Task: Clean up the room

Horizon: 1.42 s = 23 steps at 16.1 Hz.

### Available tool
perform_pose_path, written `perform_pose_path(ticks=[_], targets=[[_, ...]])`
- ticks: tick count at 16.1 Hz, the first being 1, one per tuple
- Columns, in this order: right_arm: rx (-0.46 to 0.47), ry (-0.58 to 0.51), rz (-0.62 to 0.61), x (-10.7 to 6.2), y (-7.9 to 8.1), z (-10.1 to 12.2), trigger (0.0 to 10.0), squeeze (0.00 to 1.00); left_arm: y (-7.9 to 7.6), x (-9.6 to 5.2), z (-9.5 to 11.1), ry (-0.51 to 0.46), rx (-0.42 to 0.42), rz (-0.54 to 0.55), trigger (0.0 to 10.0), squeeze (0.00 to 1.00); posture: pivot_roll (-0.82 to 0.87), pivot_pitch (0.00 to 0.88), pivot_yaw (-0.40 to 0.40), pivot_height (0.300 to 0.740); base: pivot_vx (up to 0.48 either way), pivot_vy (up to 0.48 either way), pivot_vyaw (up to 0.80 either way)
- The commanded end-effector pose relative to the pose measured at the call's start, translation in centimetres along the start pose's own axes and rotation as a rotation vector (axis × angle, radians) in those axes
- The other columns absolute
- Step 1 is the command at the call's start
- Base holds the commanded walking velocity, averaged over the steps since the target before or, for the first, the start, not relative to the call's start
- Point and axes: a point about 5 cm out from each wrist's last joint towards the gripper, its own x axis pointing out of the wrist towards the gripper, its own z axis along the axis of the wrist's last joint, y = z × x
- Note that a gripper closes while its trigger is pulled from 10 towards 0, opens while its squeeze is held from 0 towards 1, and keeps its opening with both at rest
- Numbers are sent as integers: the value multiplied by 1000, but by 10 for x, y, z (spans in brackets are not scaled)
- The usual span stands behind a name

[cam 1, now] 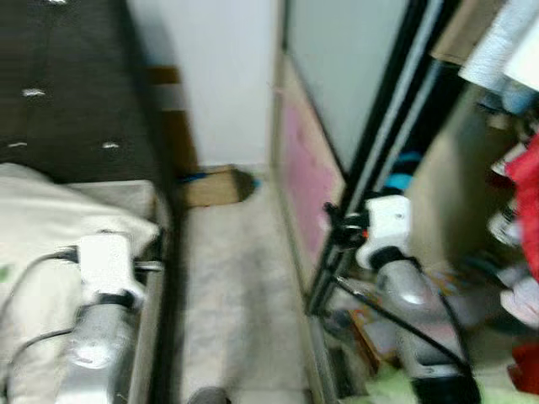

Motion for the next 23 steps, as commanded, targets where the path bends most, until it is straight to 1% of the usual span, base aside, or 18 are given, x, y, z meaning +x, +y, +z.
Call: perform_pose_path(ticks=[1,4,6,8,10,11,12,13,14,16,17,19,21,23], targets=[[20,20,-38,3,-3,-2,10000,0,-3,1,7,-23,15,-9,10000,0,17,0,-38,740,0,0,800],[20,-2,-3,8,4,3,10000,0,-6,4,6,-28,18,-3,10000,0,18,0,-44,740,0,0,800],[-5,-21,61,6,11,5,10000,0,-7,4,7,-35,-4,5,10000,0,15,0,-45,740,0,0,800],[-22,-27,82,3,13,5,10000,0,-9,1,3,-12,28,27,10000,0,12,0,-47,740,0,0,800],[-15,-29,74,3,13,5,10000,0,-13,0,5,-24,60,20,10000,0,9,0,-40,740,0,0,800],[-1,-31,87,2,15,6,10000,0,-14,0,5,-19,32,19,10000,0,12,0,-41,740,0,0,800],[17,-26,124,-2,17,6,10000,0,-16,1,7,-25,-35,-12,10000,0,12,0,-38,740,0,0,800],[-15,-35,152,-4,20,5,10000,0,-15,1,9,-37,-16,-20,10000,0,4,0,-31,740,0,0,800],[-40,-39,169,-2,24,4,10000,0,-16,1,7,-30,-27,-28,10000,0,-2,0,-29,740,0,0,800],[-17,-57,159,6,27,9,10000,0,-18,2,7,-47,1,-19,10000,0,1,0,-30,740,0,0,800],[-12,-61,160,7,28,11,10000,0,-18,3,9,-55,-2,-14,10000,0,4,0,-31,740,0,0,800],[-15,-66,174,7,29,11,10000,0,-18,3,11,-66,-16,-3,10000,0,10,0,-37,740,0,0,800],[-19,-72,180,9,28,12,10000,0,-15,4,12,-71,2,8,10000,0,7,0,-42,740,0,0,800],[-27,-75,182,10,28,12,10000,0,-14,5,11,-70,-4,11,10000,0,6,0,-45,740,0,0,800]])
